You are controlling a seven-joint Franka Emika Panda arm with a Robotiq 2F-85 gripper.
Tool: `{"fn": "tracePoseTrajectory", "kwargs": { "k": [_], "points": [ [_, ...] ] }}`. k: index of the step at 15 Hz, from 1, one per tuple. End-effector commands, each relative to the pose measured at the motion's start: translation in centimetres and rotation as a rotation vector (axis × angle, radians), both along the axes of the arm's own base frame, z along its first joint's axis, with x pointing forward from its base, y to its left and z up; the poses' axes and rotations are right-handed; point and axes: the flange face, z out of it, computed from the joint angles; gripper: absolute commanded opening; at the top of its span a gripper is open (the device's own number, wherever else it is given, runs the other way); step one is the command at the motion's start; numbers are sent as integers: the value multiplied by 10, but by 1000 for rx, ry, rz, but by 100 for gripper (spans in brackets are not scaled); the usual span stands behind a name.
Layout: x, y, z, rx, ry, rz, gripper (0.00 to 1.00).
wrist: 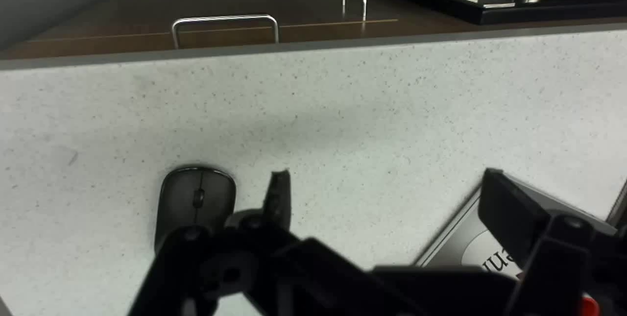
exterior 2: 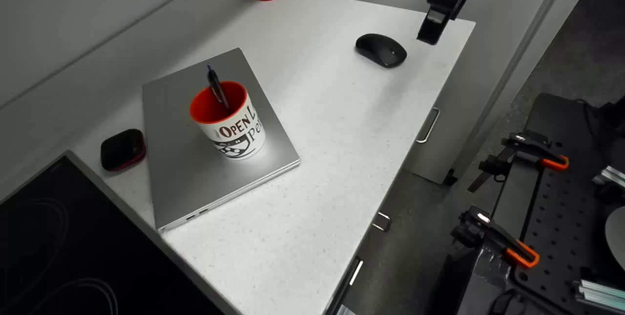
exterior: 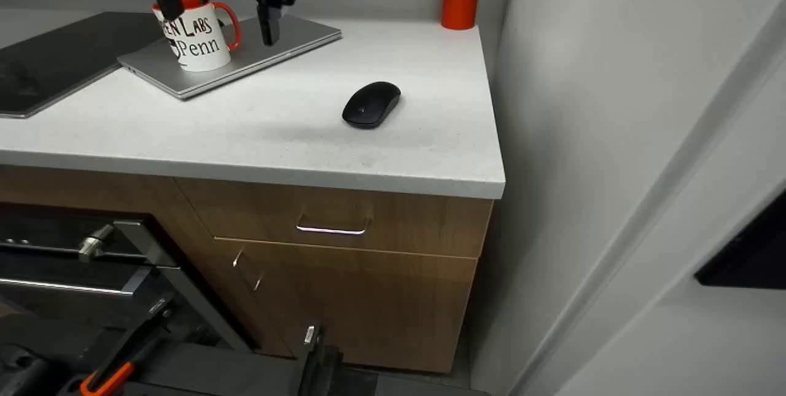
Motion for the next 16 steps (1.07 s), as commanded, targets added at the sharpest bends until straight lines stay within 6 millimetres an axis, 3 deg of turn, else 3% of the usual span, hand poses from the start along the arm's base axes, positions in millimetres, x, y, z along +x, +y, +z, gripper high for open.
{"fn": "tracePoseTrajectory", "kwargs": {
  "k": [1,5,8,16],
  "points": [
    [0,0,1,0,2,0,100],
    [0,1,3,19,-12,-1,100],
    [19,21,8,3,-88,4,100],
    [86,114,31,33,-260,44,100]
  ]
}}
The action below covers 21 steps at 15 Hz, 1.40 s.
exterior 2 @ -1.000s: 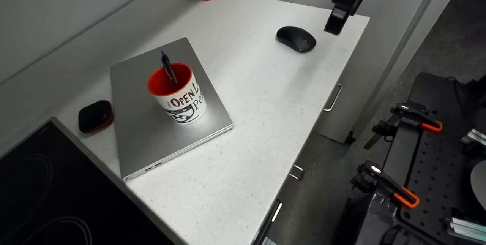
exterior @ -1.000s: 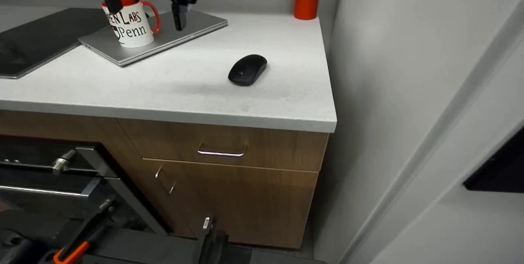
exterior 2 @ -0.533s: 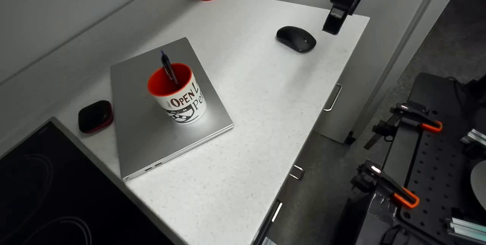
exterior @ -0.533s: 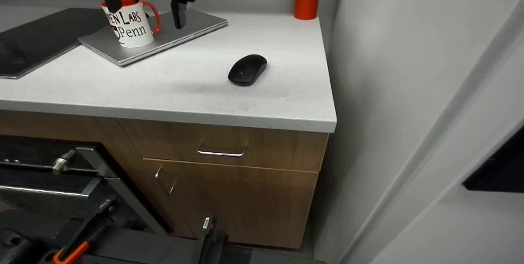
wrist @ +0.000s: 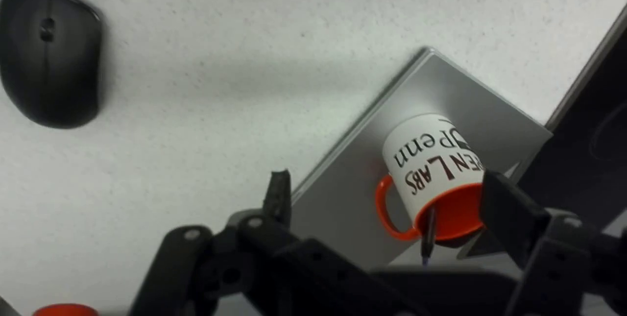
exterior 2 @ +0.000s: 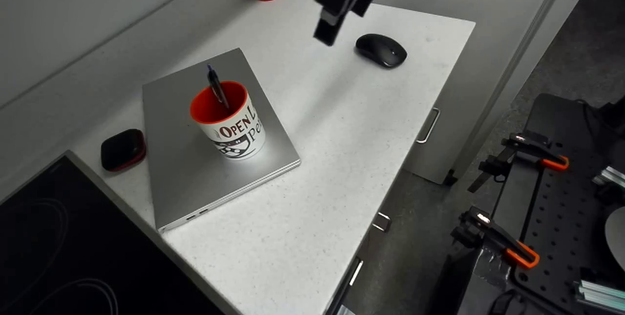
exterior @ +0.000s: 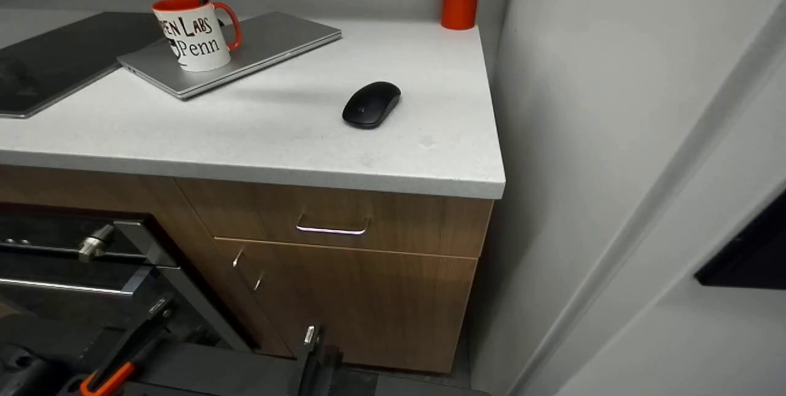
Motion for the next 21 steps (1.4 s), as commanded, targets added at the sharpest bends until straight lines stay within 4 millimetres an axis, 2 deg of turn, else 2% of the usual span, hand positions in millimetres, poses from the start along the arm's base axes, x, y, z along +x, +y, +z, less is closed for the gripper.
{"fn": "tracePoseTrajectory", "kwargs": {
  "k": [1,2,4,8,12,18,21],
  "points": [
    [28,35,13,84,12,40,100],
    [14,22,5,21,-6,13,100],
    [22,35,8,52,-2,25,100],
    [25,35,9,57,-1,22,100],
    [70,50,-2,76,-47,-3,100],
    [136,61,-27,116,-50,-38,100],
    [163,63,-42,98,-46,-53,100]
  ]
}}
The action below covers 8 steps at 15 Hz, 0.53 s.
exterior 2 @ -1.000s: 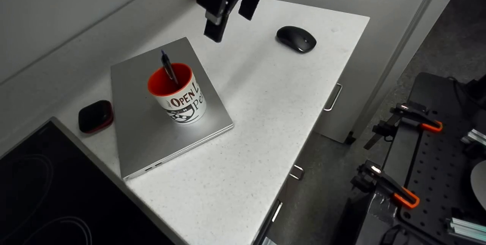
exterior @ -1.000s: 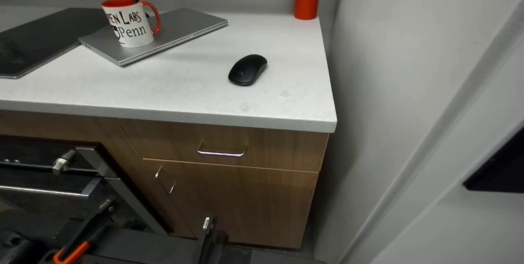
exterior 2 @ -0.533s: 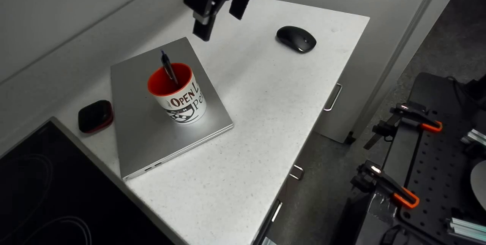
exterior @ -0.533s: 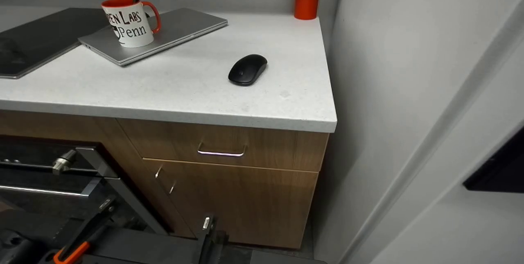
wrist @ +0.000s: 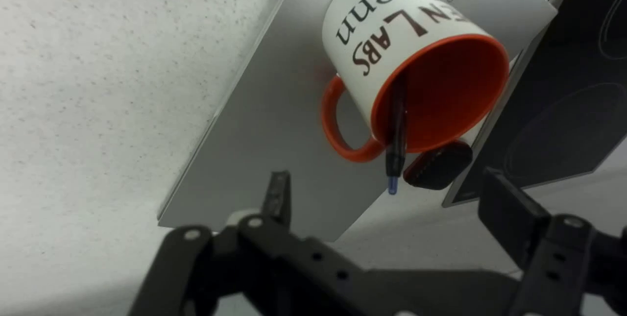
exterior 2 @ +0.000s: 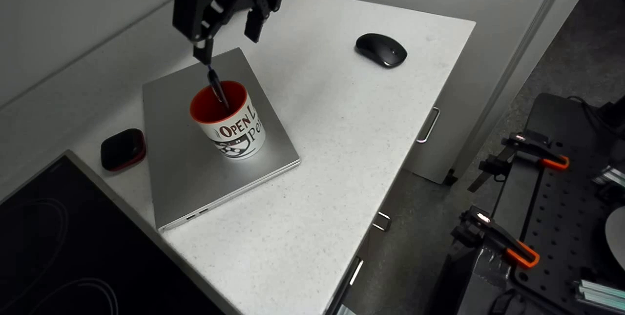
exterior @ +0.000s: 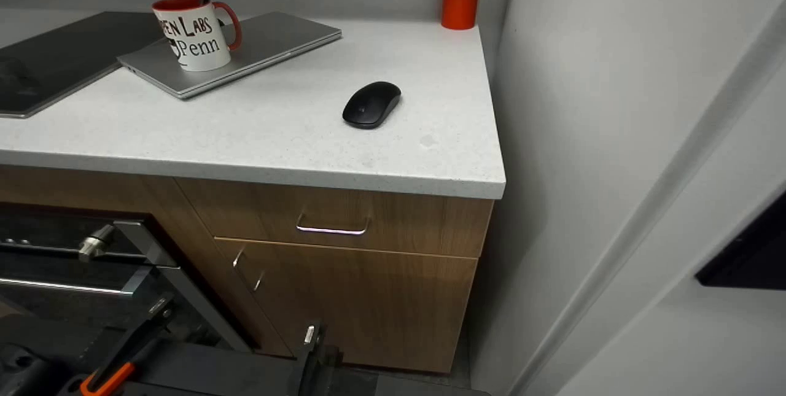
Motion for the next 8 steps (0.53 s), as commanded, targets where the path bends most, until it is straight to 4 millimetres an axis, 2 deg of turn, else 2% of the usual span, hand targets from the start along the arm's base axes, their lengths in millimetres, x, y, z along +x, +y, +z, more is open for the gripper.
{"fn": "tracePoseTrajectory", "kwargs": {
  "k": [1,2,3,6,8],
  "points": [
    [39,1,-16,-1,-7,-19,100],
    [43,0,-19,0,-4,-21,100],
    [25,1,-15,-3,14,-10,100],
    [36,0,-23,-1,21,-17,100],
    [35,4,-25,5,25,-8,100]
  ]
}}
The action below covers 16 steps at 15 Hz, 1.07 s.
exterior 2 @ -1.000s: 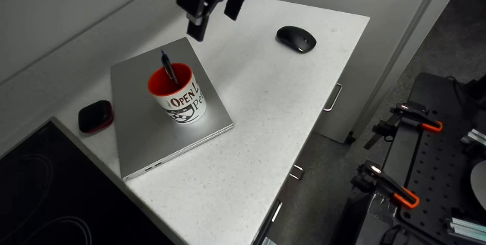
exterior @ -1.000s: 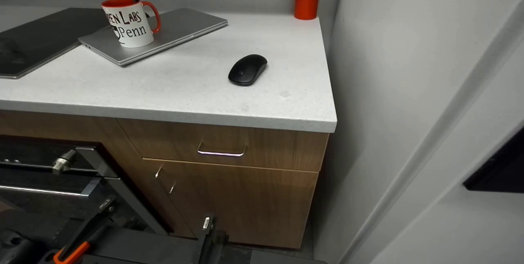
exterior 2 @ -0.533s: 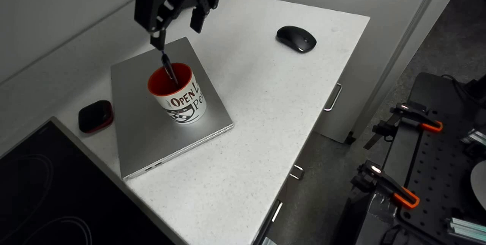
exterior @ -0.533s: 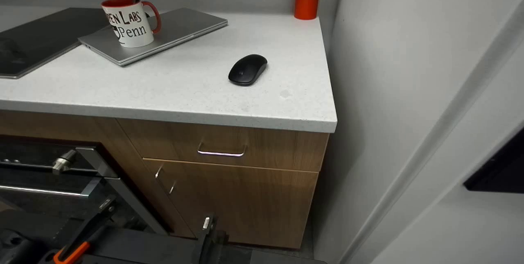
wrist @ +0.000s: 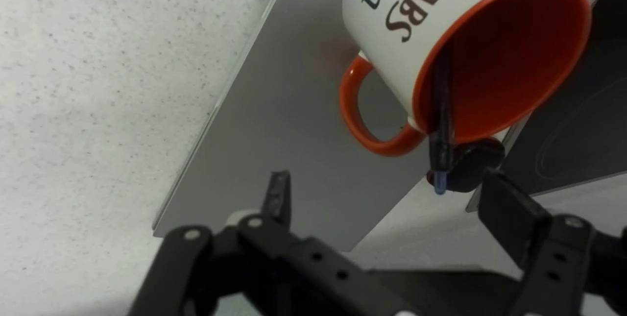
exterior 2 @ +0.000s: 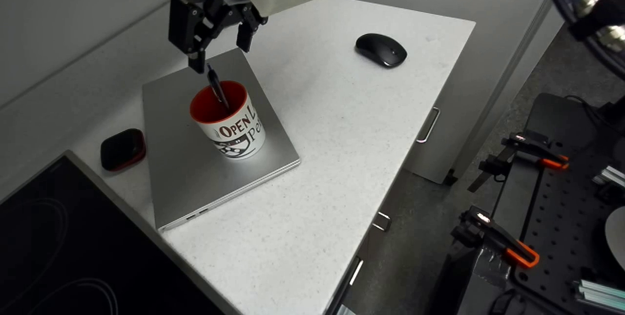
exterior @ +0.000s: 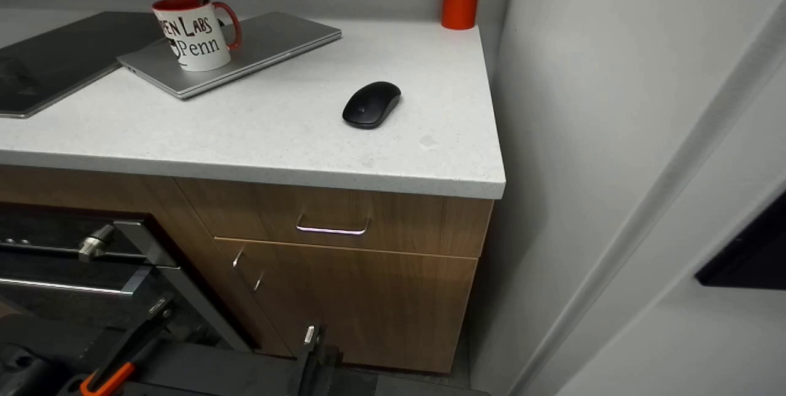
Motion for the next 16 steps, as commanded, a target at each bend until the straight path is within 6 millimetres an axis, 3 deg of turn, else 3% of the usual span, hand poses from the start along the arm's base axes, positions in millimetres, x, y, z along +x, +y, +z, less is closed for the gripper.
{"fn": "tracePoseTrajectory", "kwargs": {
  "k": [1,8,9,11,16],
  "points": [
    [-2,7,1,12,2,10,100],
    [3,20,-8,28,0,25,100],
    [3,20,-10,30,4,25,75],
    [3,20,-12,34,3,25,64],
    [1,18,-11,40,0,24,19]
  ]
}}
